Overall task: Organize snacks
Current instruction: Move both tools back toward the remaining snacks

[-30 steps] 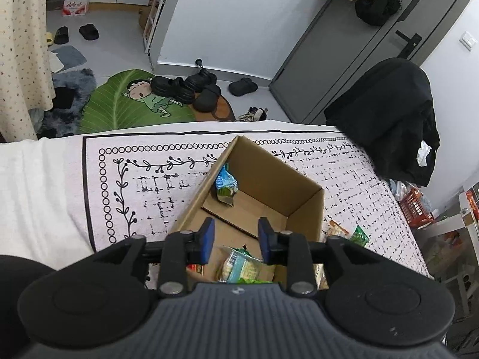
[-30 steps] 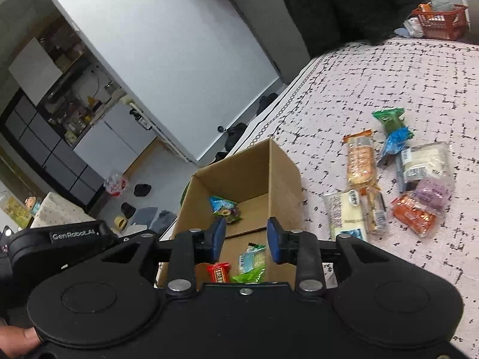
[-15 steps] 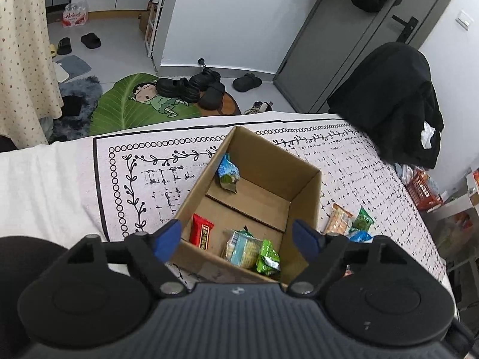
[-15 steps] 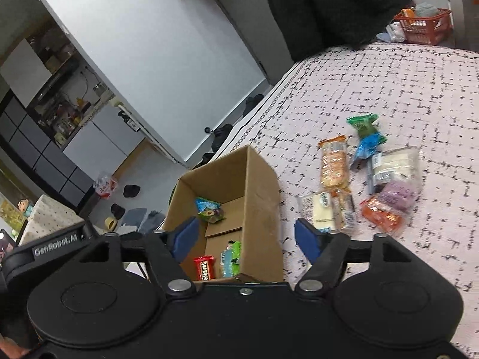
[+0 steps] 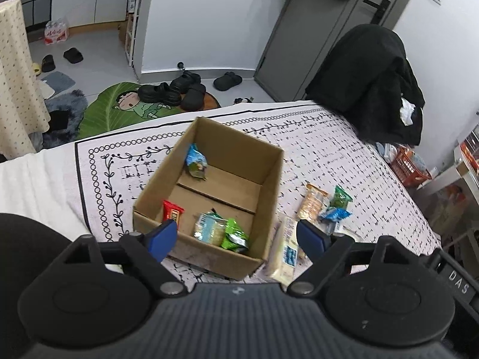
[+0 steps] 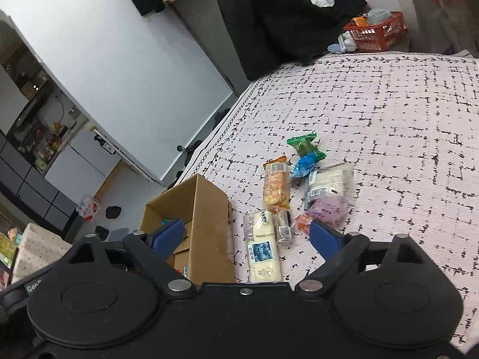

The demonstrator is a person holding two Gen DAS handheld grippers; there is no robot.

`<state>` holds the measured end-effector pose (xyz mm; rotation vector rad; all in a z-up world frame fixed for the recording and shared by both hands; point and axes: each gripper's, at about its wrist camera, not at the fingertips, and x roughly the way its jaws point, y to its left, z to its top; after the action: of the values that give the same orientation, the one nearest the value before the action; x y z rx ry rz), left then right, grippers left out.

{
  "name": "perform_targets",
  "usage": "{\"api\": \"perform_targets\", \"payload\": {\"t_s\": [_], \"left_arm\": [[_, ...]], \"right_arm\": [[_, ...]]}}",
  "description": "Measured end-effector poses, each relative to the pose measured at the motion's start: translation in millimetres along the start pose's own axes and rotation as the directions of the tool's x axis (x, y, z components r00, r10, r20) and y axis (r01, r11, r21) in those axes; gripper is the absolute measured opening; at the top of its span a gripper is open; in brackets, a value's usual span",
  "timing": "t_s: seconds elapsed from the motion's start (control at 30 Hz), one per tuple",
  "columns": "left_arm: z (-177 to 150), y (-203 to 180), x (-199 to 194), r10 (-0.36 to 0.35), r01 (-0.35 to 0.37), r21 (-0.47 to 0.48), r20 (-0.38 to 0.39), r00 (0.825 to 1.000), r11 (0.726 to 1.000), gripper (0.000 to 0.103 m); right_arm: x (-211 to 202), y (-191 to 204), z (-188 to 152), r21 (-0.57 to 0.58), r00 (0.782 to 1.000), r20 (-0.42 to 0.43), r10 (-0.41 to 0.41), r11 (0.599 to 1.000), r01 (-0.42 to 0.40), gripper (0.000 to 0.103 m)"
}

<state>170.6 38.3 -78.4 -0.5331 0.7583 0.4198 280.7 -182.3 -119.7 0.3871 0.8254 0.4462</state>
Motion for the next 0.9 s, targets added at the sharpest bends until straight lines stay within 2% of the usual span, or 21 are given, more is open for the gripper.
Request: {"api": "perform_targets", "payload": {"t_s": [0.07, 0.3, 0.47, 0.63, 0.9], "left_arm": [[-3, -8, -1, -0.002, 0.002, 0.017, 0.001, 1.0, 1.0, 0.087], [-14, -35, -2, -0.017, 0.017, 0.058, 0.007, 1.0, 0.998, 0.089], [-22, -49, 0, -0.046, 0.045, 0.067, 0.008, 0.999, 0.997, 0.089], [-32, -64, 4, -0.064, 0.062, 0.105, 0.015, 0.998, 0.993, 0.089], [-45, -84, 19, -0.088, 0.086, 0.137, 0.004, 0.996, 0.987, 0.083]], "right_arm": [[-5, -4, 2, 0.01, 1.0, 0.006, -0.004, 1.0, 0.004, 0.097], [-18, -29, 9, 0.077, 0.999, 0.039, -0.007, 0.997, 0.004, 0.098], [-10, -52, 10, 0.184, 1.0, 0.018, -0.025, 0.983, 0.021, 0.098], [-14, -68, 10, 0.262, 0.999, 0.043, -0.029, 0.965, 0.017, 0.098], [-15, -84, 11, 0.328, 0.997, 0.066, -0.041, 0.945, 0.017, 0.098]]}}
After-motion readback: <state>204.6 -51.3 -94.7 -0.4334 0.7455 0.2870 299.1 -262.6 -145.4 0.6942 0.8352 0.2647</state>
